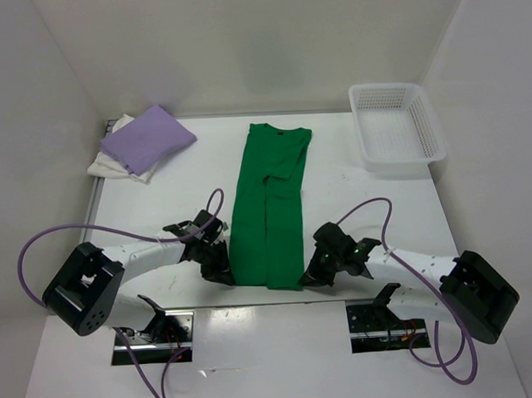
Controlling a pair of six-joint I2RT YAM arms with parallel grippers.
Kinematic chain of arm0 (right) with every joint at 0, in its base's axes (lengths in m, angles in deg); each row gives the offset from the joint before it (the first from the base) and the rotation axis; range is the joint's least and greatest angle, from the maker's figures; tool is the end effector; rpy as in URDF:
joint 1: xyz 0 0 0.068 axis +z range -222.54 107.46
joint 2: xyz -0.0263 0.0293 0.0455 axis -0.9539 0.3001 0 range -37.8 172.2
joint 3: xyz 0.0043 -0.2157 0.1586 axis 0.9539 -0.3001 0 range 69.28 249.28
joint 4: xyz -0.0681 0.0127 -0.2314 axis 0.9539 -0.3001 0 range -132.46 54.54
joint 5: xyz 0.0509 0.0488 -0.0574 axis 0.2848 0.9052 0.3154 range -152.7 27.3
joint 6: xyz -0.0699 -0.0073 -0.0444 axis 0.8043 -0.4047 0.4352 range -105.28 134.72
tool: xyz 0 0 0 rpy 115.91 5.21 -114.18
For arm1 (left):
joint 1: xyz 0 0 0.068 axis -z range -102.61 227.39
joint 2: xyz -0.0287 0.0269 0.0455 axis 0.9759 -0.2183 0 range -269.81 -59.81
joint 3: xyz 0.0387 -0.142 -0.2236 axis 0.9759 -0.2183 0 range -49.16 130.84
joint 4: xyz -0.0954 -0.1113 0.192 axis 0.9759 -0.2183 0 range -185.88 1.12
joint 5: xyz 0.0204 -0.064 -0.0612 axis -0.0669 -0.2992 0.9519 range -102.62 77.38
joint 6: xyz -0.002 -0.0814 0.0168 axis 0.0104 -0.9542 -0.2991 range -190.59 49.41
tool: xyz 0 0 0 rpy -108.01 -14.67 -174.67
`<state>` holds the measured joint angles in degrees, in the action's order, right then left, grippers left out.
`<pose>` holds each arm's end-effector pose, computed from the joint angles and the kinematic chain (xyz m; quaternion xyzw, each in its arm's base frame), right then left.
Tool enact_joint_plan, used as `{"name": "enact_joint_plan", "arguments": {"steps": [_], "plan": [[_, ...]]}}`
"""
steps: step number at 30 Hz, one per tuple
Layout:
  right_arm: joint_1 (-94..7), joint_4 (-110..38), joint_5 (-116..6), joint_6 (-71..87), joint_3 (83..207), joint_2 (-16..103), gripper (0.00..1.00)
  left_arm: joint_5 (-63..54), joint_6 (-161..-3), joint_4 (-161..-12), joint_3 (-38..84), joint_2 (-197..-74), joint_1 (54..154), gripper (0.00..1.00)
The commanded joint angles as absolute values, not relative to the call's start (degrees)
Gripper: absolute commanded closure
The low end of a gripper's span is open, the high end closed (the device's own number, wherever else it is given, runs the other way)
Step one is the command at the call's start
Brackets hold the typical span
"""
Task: Fold and stack the t-shirts
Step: Grab the bottom of the folded rectangular tshirt with both arms, then fold the folded rectangular tshirt in 1/3 of the way
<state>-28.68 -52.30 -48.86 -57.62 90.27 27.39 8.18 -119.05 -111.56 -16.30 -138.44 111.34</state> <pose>0.1205 0.1397 0.1091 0.2072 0.9390 0.2725 0.0321 0.1683 -0.1443 0.1168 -0.0886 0.9628 -0.2545 0.0215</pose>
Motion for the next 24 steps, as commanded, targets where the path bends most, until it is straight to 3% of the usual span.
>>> {"name": "enact_joint_plan", "arguments": {"steps": [1, 7, 12, 17, 24], "plan": [[-27.54, -52.77, -49.78, -57.88, 91.77, 28.38, 1.00, 5.94, -119.89, -112.86, -15.76, -136.55, 111.58, 0.86], [-27.54, -59.87, -53.03, -54.19, 101.41, 28.91, 1.00, 1.89, -117.97, -117.70, -7.88, -136.54, 111.58, 0.90], [-35.78, -62.80, -52.52, -44.97, 109.17, 32.07, 1.00, -1.02, -113.66, -122.27, 0.75, -136.54, 108.16, 0.95], [-50.36, -62.80, -49.88, -33.04, 116.99, 37.33, 1.00, -2.25, -109.44, -122.81, 9.54, -142.68, 100.69, 0.98], [-56.36, -61.93, -49.87, -25.89, 132.62, 53.33, 1.00, -4.80, -107.68, -118.41, 24.39, -158.65, 97.34, 0.98]]}}
